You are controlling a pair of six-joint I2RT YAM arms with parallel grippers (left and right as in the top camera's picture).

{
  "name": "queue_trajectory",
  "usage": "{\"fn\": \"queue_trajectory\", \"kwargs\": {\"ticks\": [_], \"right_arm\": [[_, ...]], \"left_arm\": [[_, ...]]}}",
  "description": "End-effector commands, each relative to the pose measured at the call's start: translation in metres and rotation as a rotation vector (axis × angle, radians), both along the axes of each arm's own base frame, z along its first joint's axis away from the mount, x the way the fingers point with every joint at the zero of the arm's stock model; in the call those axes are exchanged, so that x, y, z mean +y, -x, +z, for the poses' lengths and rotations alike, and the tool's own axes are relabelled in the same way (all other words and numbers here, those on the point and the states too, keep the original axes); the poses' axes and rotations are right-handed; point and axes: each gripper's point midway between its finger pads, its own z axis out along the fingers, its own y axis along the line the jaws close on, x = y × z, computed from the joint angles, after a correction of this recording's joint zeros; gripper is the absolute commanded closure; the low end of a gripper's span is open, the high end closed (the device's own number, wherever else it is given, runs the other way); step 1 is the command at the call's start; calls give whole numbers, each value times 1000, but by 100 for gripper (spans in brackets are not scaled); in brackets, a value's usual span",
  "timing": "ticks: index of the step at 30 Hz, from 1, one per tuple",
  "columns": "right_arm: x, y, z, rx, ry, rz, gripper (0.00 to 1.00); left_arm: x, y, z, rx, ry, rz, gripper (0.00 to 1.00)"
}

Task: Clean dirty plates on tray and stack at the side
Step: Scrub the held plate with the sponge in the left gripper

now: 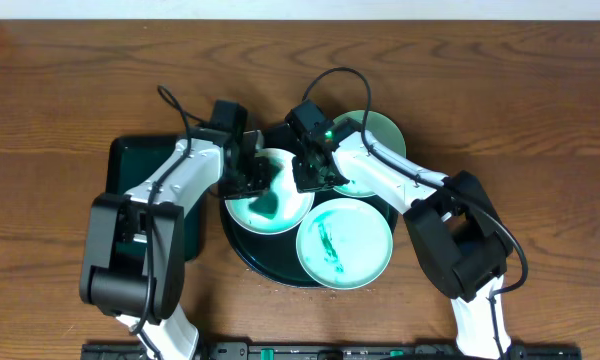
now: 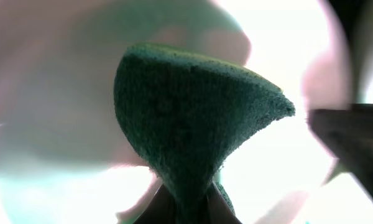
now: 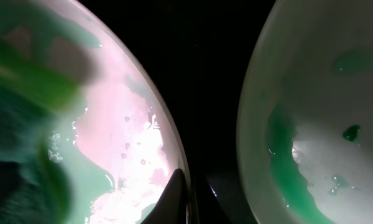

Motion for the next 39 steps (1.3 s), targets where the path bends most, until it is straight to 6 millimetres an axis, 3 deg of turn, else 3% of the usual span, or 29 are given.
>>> {"fn": "queue_trajectory", "kwargs": {"ticks": [1, 3, 7, 11, 14, 17, 23, 26, 34, 36, 39], "right_arm": [[-1, -8, 1, -16, 3, -21, 99], [0, -8, 1, -15, 3, -21, 99], [0, -8, 1, -16, 3, -21, 99], [0, -8, 2, -16, 3, -21, 99], [0, -8, 2, -17, 2, -21, 99], [0, -8, 2, -17, 2, -21, 99], [0, -8, 2, -17, 2, -21, 99], [0, -8, 2, -17, 2, -21, 99], [0, -8, 2, -17, 2, -21, 99], [0, -8, 2, -17, 2, -21, 99], [0, -8, 2, -17, 2, -21, 99]], "left_arm": [[-11, -7, -3, -41, 50, -41, 93], [11, -19, -10, -74, -80, 42, 93], [75, -33, -16, -130, -435, 234, 93], [100, -19, -15, -87, -569, 287, 93], [96, -1, -18, -14, -559, 273, 93], [76, 21, -22, 87, -468, 212, 93], [-1, 54, -8, 205, -30, -66, 93], [-19, 53, 0, 184, 86, -117, 93], [-21, 12, -3, 2, 68, -120, 93], [-4, 1, -9, -42, -42, -97, 93], [41, -10, -19, -67, -305, 10, 93]]}}
